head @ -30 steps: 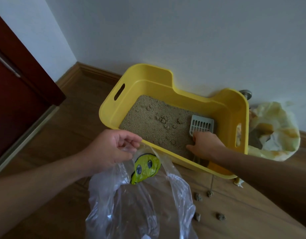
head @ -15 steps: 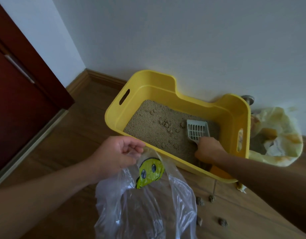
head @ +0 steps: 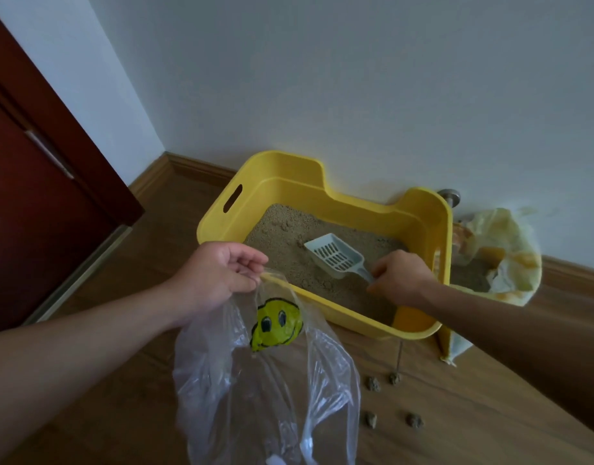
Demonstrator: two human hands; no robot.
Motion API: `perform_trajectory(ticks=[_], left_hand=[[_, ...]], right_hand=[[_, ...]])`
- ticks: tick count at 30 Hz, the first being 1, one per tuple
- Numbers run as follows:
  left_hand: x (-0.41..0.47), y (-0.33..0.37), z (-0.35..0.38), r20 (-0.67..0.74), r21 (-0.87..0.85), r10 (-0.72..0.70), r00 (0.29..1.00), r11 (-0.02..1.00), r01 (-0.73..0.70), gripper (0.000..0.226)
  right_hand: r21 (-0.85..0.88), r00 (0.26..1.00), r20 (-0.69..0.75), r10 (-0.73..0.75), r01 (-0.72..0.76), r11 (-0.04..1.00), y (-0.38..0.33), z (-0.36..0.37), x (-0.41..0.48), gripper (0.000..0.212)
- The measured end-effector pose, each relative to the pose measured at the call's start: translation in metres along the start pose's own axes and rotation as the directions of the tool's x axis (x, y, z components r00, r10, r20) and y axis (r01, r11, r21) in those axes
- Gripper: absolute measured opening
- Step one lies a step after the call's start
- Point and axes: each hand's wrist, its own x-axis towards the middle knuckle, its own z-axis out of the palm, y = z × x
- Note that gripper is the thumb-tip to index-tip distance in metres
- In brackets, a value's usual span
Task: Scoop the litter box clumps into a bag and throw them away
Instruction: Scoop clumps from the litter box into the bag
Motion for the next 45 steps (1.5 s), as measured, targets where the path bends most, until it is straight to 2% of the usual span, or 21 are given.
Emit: perform_trajectory(ticks=[4,9,13,16,19,27,33,45], left_hand=[[0.0,-0.002,0.002,0.022,-0.009,-0.02,1.0,1.0,0.02,0.04],[0.004,-0.008,0.002,0.053,-0.025,-0.026,0.998,0.999,0.027,0.039],[0.012,-0.009,0.002,0.057,-0.051,-0.031,0.998,0.998,0.034,0.039],[0.015,-0.009,0.004,0.061,-0.076,-0.034,0.998,0.996,0.039,0.039],[0.016,-0.01,0.004,0.065,-0.092,-0.048,0.997,0.994,0.054,0.038],[0.021,-0.021,-0.006,0.035,-0.154,-0.089,0.995,0.984,0.094,0.038],[0.027,-0.026,-0.012,0.02,-0.185,-0.112,0.993,0.976,0.114,0.037],[0.032,-0.029,-0.017,0.037,-0.247,-0.161,0.986,0.955,0.165,0.037]], right_hand=[[-0.228,0.998,-0.026,-0.058,0.05,0.972,0.001,-0.019,-0.003,0.013],[-0.525,0.995,0.028,-0.095,0.095,0.846,0.0,-0.041,-0.007,0.012],[-0.582,0.994,0.044,-0.101,0.107,0.806,-0.003,-0.041,-0.008,0.03],[-0.603,0.993,0.063,-0.104,0.121,0.789,-0.006,-0.037,-0.005,0.024],[-0.59,0.989,0.104,-0.108,0.149,0.793,-0.009,-0.028,-0.003,0.018],[-0.462,0.968,0.204,-0.149,0.229,0.857,-0.015,0.009,0.005,0.02],[-0.348,0.97,0.177,-0.168,0.221,0.911,-0.028,0.029,0.025,0.016],[-0.267,0.956,0.167,-0.241,0.279,0.922,-0.077,0.062,0.072,0.009]])
